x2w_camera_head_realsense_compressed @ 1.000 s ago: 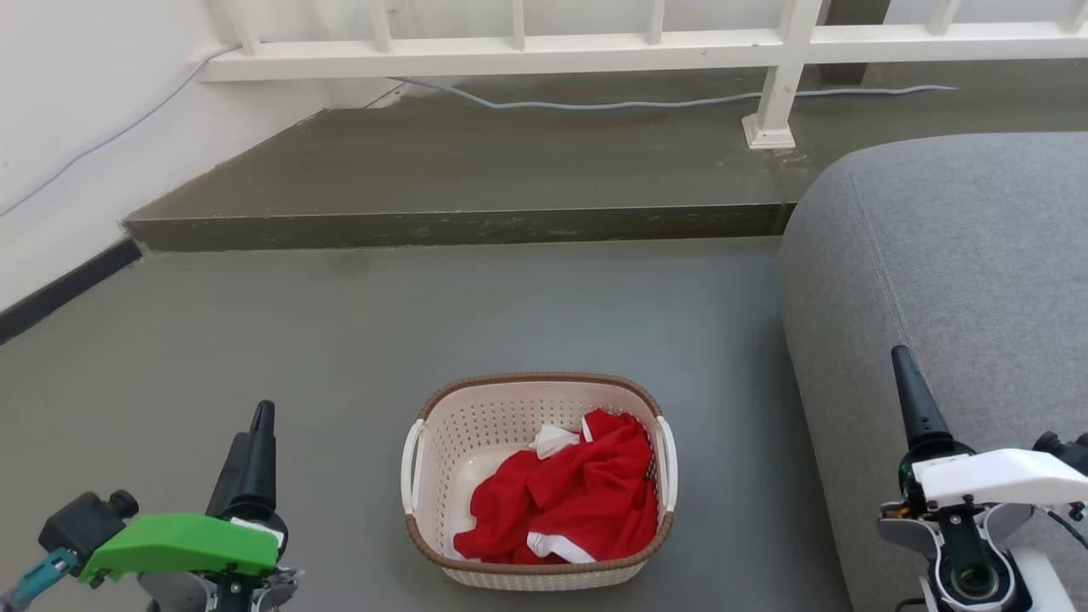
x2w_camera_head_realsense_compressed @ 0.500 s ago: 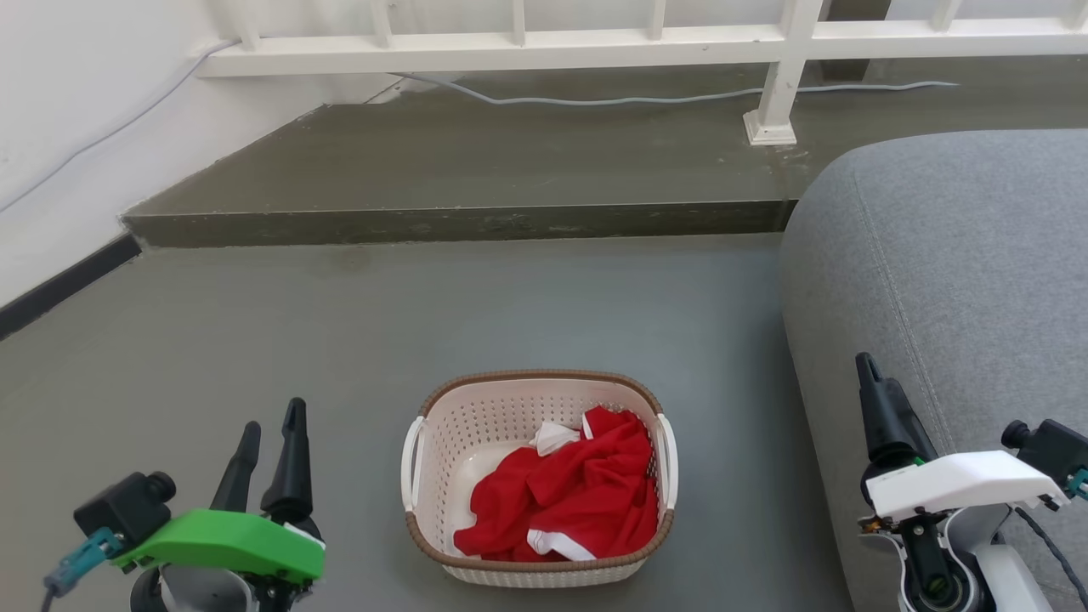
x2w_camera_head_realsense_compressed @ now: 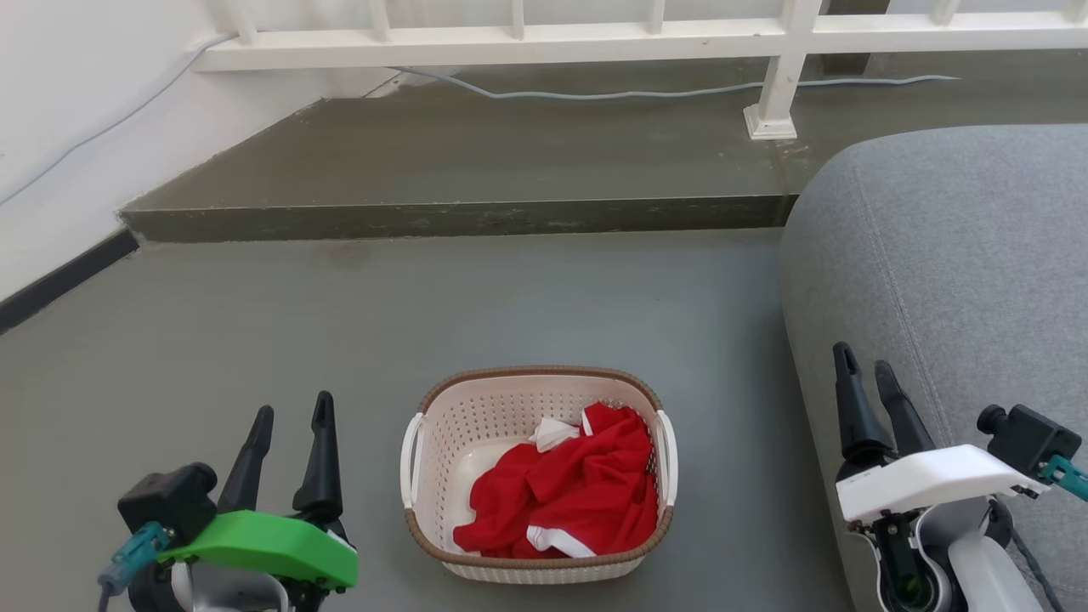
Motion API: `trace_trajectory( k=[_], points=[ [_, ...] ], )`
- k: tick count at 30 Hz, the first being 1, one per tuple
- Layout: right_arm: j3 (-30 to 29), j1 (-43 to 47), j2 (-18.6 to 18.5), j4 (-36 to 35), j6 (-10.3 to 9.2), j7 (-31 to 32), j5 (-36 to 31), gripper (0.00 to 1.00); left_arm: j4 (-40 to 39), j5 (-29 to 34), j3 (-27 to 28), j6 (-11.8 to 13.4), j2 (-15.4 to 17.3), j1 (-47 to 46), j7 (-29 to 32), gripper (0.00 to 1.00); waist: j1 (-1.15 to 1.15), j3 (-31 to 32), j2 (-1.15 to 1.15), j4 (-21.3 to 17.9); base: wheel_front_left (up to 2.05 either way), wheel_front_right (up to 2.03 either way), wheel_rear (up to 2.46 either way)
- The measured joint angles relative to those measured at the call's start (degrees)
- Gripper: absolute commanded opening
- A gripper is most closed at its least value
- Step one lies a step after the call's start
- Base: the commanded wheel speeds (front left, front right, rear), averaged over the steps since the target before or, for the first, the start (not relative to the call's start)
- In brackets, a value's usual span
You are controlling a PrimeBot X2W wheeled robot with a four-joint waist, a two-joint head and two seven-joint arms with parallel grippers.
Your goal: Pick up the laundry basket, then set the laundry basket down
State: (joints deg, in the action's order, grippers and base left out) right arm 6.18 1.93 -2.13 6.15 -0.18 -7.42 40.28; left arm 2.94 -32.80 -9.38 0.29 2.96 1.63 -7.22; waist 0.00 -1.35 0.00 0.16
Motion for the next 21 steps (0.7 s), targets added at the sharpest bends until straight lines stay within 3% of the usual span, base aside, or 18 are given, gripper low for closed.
trace_trajectory(
  k=[21],
  points=[
    [3.9, 0.9, -0.2, -4.1, -3.04, -3.5, -15.5, 1.0, -4.1, 17.8, -3.3, 3.0, 0.0, 1.3, -3.8, 1.0, 0.0, -0.8, 0.0, 0.1, 0.0, 0.0, 0.0]
  ],
)
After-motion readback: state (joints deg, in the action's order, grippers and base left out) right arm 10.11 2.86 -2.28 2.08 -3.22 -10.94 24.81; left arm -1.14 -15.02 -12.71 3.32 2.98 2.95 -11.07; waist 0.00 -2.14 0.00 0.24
